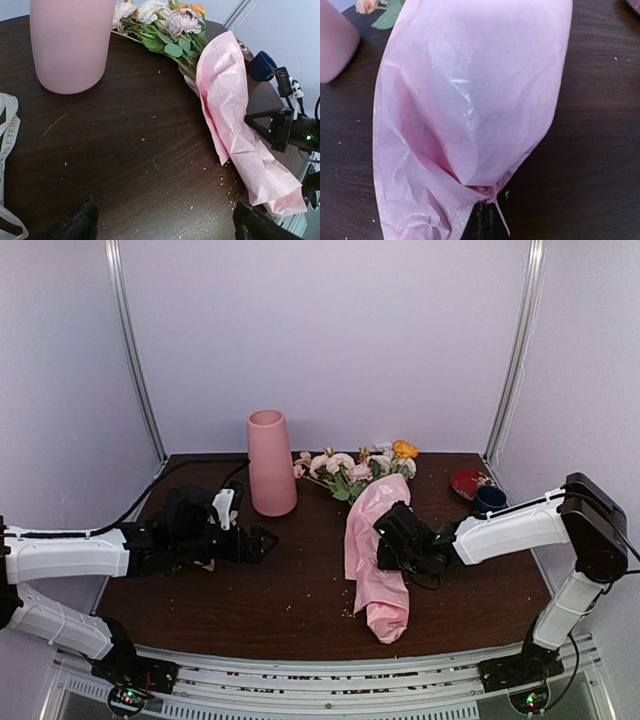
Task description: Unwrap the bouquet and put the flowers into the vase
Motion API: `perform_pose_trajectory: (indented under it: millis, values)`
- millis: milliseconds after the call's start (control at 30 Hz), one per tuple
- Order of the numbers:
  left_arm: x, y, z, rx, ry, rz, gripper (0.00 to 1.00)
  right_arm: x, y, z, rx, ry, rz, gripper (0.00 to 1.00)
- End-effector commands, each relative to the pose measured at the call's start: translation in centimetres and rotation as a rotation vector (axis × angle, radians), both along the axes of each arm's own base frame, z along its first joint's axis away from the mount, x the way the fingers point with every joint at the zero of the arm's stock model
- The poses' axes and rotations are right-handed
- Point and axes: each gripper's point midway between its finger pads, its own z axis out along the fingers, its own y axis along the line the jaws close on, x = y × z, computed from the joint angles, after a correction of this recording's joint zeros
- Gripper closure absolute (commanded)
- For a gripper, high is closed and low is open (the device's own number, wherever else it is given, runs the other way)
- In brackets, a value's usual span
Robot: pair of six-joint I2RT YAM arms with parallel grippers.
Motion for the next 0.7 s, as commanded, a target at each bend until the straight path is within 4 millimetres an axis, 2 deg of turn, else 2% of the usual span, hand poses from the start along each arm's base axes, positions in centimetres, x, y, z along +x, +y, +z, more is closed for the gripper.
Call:
perform_pose_trajectory:
  millis: [0,33,100,167,300,467,567,667]
  values:
    - [-0.1,-0.2,-0.7,-0.039,0.005,0.01,0.03,-0.1,0.2,3.2,0.131,-0.048,0.02,0.99]
    - [-0.1,-0.2,-0.9,-0.039,0.008,0.012,0.03,-0.1,0.5,4.3,0.142,-0.062,0.051,0.94]
    - [-0.3,0.2,-1.3,-0.035,0.012,0.019,0.03,-0.4,1.1,6.1,0.138,-0.077,0.107,0.74]
    - [-0.3,0.3,-1.4,-0.034,0.011,0.025,0.03,-0.6,1.6,7.8,0.11,-0.083,0.15,0.61]
    - [-0.3,0.4,-1.6,-0.035,0.013,0.03,0.03,-2.4,4.2,9.5,0.003,-0.064,0.294,0.49]
    - [-0.6,0.6,-2.0,-0.035,0.025,0.035,0.03,-5.9,5.7,6.2,-0.294,0.075,0.406,0.42]
    - [-0.7,0.8,-2.1,-0.043,0.03,0.04,0.03,-7.0,5.4,4.5,-0.472,0.099,0.406,0.41]
    - [-0.9,0.9,-2.0,-0.055,0.032,0.041,0.03,-7.7,5.7,3.2,-0.545,0.121,0.421,0.37]
